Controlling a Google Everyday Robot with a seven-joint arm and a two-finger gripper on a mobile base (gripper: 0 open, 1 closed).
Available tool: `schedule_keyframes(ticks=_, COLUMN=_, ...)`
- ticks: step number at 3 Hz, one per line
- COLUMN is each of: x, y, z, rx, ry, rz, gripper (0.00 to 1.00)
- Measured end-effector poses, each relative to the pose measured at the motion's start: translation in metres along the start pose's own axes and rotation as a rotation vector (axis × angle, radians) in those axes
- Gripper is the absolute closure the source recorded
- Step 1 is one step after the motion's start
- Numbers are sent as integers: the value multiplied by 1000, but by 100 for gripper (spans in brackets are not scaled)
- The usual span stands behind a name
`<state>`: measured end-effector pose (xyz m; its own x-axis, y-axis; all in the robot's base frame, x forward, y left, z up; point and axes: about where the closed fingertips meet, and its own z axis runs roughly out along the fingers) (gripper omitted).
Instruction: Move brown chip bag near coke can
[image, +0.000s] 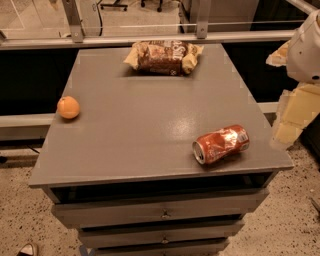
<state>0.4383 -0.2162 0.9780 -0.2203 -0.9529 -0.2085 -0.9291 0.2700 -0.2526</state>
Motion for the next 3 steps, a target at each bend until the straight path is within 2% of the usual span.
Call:
schedule_keyframes(ticks=1, x=-3, y=-2, z=2, rx=1, ry=-11, rz=2, gripper=0)
schedule_keyframes(ticks=2, x=-21, y=-16, z=19, rx=5, ry=-87, rz=13, gripper=0)
schedule_keyframes(ticks=3, x=-61, y=-61, z=52, rx=55, ry=-164, rz=22, gripper=0)
